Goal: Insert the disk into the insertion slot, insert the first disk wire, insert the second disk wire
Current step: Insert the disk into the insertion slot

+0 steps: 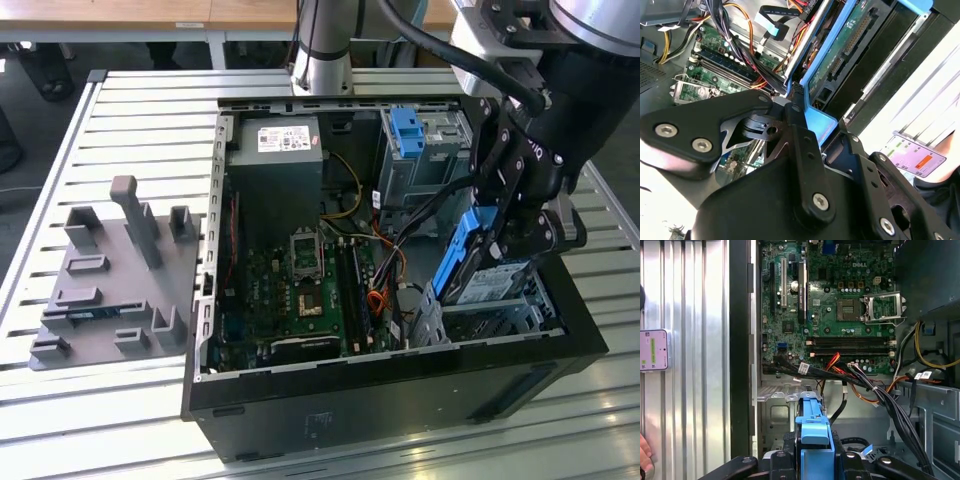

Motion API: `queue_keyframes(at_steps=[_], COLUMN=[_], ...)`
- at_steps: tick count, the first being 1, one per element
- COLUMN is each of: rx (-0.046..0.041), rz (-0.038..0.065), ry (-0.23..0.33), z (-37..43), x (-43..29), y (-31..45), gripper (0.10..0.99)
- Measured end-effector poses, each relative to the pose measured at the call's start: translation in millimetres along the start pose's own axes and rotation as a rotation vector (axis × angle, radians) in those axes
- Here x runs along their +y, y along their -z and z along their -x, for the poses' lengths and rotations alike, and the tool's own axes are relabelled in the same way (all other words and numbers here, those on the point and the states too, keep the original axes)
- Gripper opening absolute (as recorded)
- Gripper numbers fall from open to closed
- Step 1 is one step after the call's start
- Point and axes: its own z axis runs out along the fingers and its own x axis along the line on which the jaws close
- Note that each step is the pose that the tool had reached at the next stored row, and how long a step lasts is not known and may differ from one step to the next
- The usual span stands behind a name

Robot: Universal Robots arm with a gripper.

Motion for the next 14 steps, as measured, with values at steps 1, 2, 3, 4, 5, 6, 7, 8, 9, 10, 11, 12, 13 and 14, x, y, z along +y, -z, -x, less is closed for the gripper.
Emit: queue_keyframes(at_steps=[1, 2, 3, 4, 5, 6, 7, 8, 9, 10, 11, 12, 13, 14], rx=[0.0000, 0.0001, 0.0001, 0.0001, 0.0000, 0.0000, 0.0000, 0.0000, 0.0000, -0.0001, 0.0000, -0.0001, 0.0001, 0.0000], rz=[0.000, 0.000, 0.000, 0.000, 0.000, 0.000, 0.000, 0.000, 0.000, 0.000, 0.000, 0.000, 0.000, 0.000], ry=[0.000, 0.000, 0.000, 0.000, 0.000, 0.000, 0.000, 0.000, 0.000, 0.000, 0.000, 0.000, 0.000, 0.000], z=[0.0, 0.0, 0.0, 0.0, 0.0, 0.0, 0.0, 0.0, -0.1, -0.1, -0.1, -0.1, -0.1, -0.1], x=[0.0, 0.0, 0.0, 0.0, 0.0, 0.0, 0.0, 0.0, 0.0, -0.1, -0.1, -0.1, -0.1, -0.1], y=[-0.8, -1.5, -2.0, -2.4, -2.7, -3.1, -3.5, -3.9, -4.5, -5.1, -5.9, -6.8, -7.6, -8.5], gripper=[0.365, 0.365, 0.365, 0.365, 0.365, 0.365, 0.365, 0.365, 0.365, 0.365, 0.365, 0.365, 0.365, 0.365])
